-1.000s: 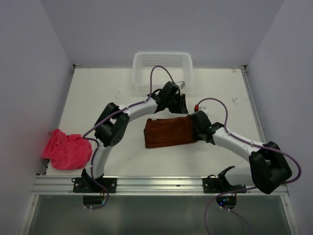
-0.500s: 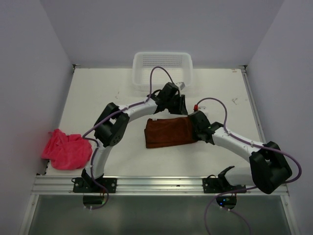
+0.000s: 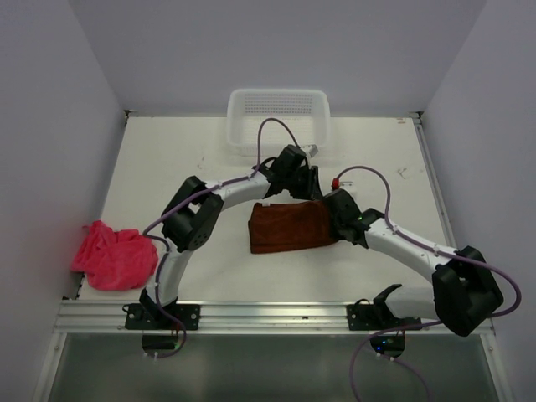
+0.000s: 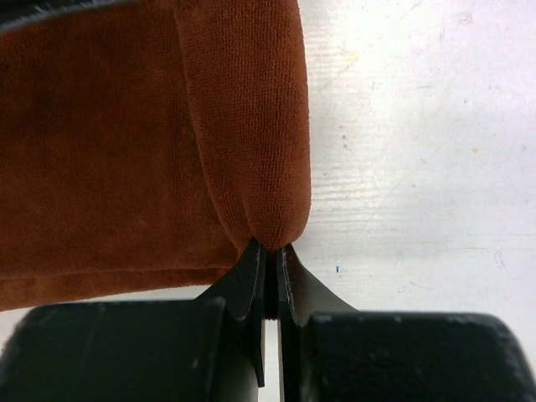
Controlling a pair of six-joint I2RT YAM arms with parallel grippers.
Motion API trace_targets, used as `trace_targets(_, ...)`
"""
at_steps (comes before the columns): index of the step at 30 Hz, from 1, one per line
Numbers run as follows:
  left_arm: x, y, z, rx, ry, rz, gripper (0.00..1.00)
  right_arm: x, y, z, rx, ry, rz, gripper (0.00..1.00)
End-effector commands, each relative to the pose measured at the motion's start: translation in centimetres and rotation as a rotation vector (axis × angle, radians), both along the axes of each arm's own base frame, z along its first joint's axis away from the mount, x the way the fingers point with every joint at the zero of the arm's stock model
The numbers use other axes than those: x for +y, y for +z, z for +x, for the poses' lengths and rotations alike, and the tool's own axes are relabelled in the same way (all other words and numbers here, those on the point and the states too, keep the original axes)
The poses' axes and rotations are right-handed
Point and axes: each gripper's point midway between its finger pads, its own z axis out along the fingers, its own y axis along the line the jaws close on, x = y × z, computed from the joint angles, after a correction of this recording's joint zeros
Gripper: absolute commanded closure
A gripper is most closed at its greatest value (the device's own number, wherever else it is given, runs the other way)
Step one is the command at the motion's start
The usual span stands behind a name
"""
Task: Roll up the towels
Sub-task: Roll the towel
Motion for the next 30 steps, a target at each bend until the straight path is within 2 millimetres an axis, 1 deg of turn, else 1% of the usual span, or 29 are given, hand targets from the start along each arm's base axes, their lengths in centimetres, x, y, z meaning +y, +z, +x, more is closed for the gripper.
trace_targets(1,-1.2,2.6,0.3,-0.044,-0.014,-0.063,0.59,0.0,1.6,0.9,-0.074,-0.021,0.008,1.0)
trace_targets(5,-1.4,3.1,0.7,-0.056,-0.004,-0.074,0.56,0.2,1.6,0.8,-0.076,-0.026,0.008,1.0)
trace_targets(6,-1.4,3.0,0.6,-0.051,-0.006,-0.074,0.56,0.1,1.7,0.7,-0.088,-0.034,0.011,1.0)
trace_targets(9,-1.6,2.9,0.4,-0.045,-0.005,-0.075,0.56,-0.3,0.9,-0.1,-0.103,-0.04,0.003,1.0)
trace_targets(11,-1.6,2.6,0.0,-0.037,-0.005,-0.073,0.55,-0.5,1.0,-0.2,-0.125,-0.049,0.002,1.0)
trace_targets(17,-2.9,3.5,-0.4,-0.036,-0.01,-0.102,0.55,-0.5,1.0,-0.3,-0.145,-0.051,-0.007,1.0)
trace_targets(18,-3.2,4.1,-0.3,-0.043,-0.009,-0.113,0.53,-0.4,1.0,-0.4,-0.144,-0.049,-0.007,1.0)
trace_targets(20,-3.8,4.2,-0.5,-0.043,-0.015,-0.117,0.52,-0.3,1.1,-0.4,-0.144,-0.047,-0.006,1.0)
trace_targets(22,-4.4,4.7,-0.6,-0.049,-0.02,-0.128,0.48,-0.3,1.3,-0.3,-0.149,-0.049,-0.007,1.0)
trace_targets(23,-4.8,4.5,-1.1,-0.046,-0.031,-0.126,0.47,-0.2,1.5,-0.2,-0.154,-0.051,-0.005,1.0)
trace_targets(25,-5.4,4.8,-1.3,-0.052,-0.036,-0.13,0.45,-0.1,1.4,-0.3,-0.15,-0.051,-0.006,1.0)
trace_targets(26,-5.7,4.5,-1.7,-0.048,-0.043,-0.124,0.44,-0.1,1.5,-0.3,-0.15,-0.052,-0.005,1.0)
trace_targets(27,-5.8,4.4,-1.7,-0.054,-0.045,-0.12,0.42,-0.2,1.5,-0.2,-0.15,-0.057,-0.008,1.0)
trace_targets(30,-5.9,3.5,-2.2,-0.045,-0.055,-0.086,0.41,-0.1,1.5,-0.3,-0.146,-0.055,-0.009,1.0)
